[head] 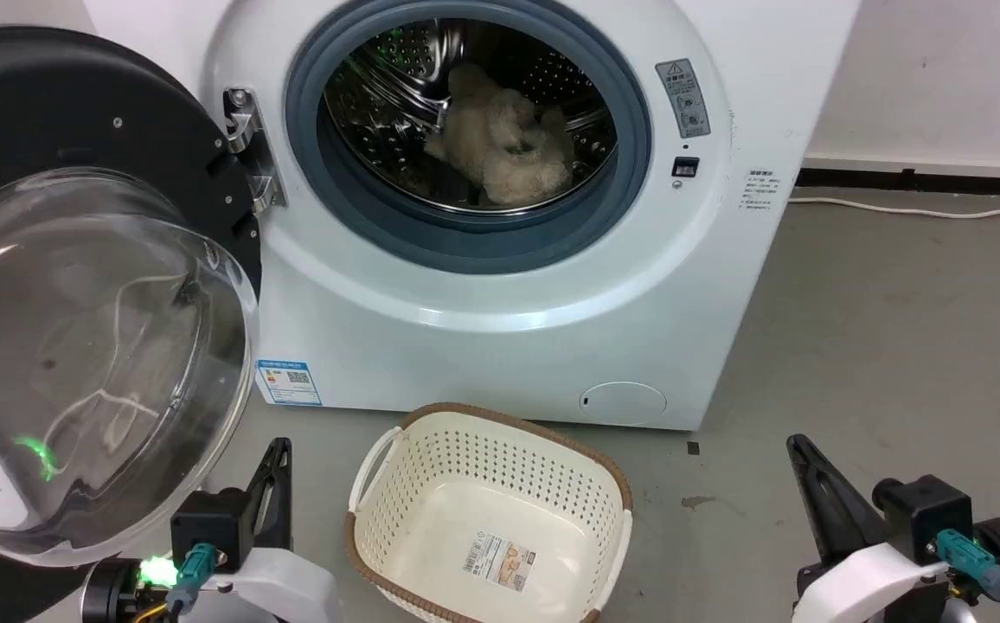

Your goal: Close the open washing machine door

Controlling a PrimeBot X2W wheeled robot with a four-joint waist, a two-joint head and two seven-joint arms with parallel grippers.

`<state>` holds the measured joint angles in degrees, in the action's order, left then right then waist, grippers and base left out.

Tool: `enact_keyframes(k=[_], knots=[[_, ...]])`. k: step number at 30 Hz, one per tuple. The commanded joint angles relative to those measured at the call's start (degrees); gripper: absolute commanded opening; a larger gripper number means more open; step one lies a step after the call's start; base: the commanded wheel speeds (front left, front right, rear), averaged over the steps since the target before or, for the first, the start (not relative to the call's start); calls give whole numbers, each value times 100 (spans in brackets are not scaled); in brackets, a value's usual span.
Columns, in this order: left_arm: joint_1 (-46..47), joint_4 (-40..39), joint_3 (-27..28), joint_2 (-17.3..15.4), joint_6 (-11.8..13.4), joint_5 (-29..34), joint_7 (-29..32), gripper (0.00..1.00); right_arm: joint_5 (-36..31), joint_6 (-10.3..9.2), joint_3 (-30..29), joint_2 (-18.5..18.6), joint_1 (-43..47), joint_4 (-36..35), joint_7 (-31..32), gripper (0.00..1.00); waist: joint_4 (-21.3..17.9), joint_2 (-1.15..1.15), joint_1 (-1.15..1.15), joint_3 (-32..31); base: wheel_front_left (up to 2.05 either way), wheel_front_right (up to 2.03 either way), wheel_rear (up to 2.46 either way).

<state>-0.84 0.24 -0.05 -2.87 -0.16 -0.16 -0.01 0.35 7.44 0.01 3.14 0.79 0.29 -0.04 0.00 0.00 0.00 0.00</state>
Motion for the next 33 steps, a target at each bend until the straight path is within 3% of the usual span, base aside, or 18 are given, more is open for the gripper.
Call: enact_keyframes(k=[1, 32, 33], knots=[[84, -24, 5, 0, 16, 16, 1, 0, -35, 5, -1, -26, -79, -29, 4, 0, 0, 0, 0, 0, 0, 0, 0], [0, 0, 1, 0, 0, 0, -2, 0, 1, 0, 2, 0, 0, 0, 0, 0, 0, 0, 0, 0, 0, 0, 0], [-2, 1, -2, 0, -2, 0, -4, 100, 4, 0, 0, 1, 2, 1, -2, 100, 0, 0, 0, 0, 0, 0, 0]])
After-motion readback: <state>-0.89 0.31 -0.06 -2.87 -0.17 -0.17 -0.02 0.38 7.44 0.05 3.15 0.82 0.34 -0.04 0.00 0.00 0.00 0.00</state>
